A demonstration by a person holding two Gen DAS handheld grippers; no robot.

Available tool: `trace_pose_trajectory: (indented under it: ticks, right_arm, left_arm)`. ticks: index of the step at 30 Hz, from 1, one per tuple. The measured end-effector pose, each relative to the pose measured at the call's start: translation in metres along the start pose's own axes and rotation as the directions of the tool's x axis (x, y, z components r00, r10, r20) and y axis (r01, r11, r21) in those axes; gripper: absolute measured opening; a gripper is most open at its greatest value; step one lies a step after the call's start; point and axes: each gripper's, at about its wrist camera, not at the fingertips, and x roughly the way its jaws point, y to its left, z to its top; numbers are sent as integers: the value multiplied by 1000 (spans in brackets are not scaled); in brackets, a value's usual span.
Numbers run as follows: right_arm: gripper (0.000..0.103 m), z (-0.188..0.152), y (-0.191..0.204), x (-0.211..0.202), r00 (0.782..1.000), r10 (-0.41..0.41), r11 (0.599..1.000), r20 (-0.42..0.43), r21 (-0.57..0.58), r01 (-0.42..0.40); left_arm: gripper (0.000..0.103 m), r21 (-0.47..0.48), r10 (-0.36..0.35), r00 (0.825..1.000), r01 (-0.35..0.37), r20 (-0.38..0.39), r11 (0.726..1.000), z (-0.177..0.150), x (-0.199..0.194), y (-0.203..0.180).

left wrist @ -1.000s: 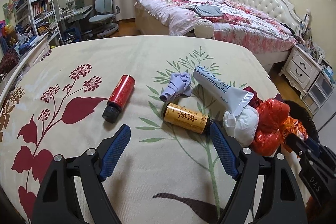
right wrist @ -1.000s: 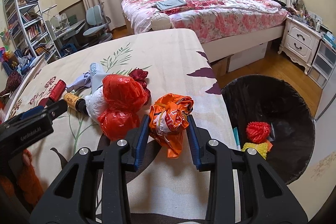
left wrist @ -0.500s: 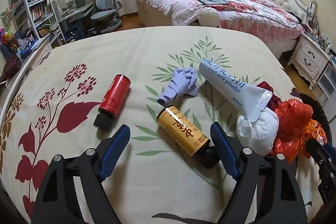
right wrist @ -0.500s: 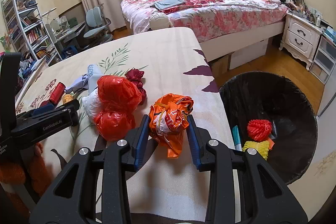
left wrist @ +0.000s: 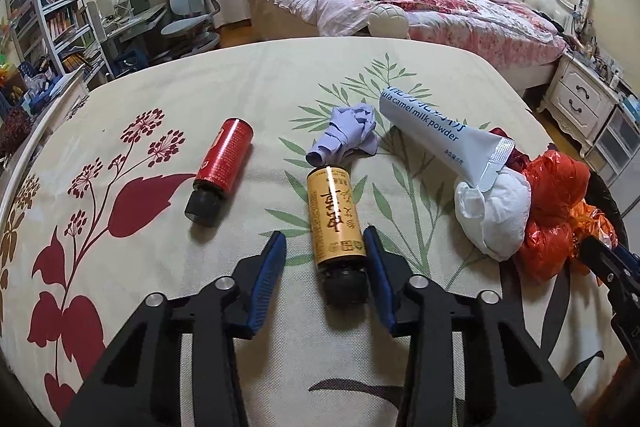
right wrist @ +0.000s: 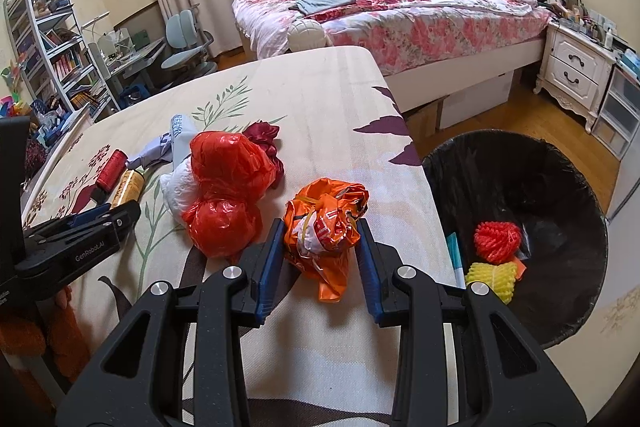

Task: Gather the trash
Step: 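Grasp the gold can with the left gripper while the right holds the orange bag, then carry the orange bag and gold can over the black bin and open both grippers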

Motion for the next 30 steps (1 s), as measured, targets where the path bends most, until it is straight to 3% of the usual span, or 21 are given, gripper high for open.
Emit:
trace_pose_trajectory:
  ticks: [2, 18, 30]
  right_arm:
    - [34, -1, 0, -1, 1000, -1, 1000, -1, -2, 1]
    - [34, -9, 6, -15, 1000, -8, 1000, 13, -13, 8]
    - [34, -7, -8, -44, 997, -47, 999, 64, 4, 47]
  left_arm:
    - [27, 13, -2, 1000, 2, 5, 1000, -1, -1, -2]
    - [27, 17, -73, 994, 72, 79, 997, -17, -31, 0]
    - [27, 68, -159, 978, 151, 136, 986, -14, -55, -29]
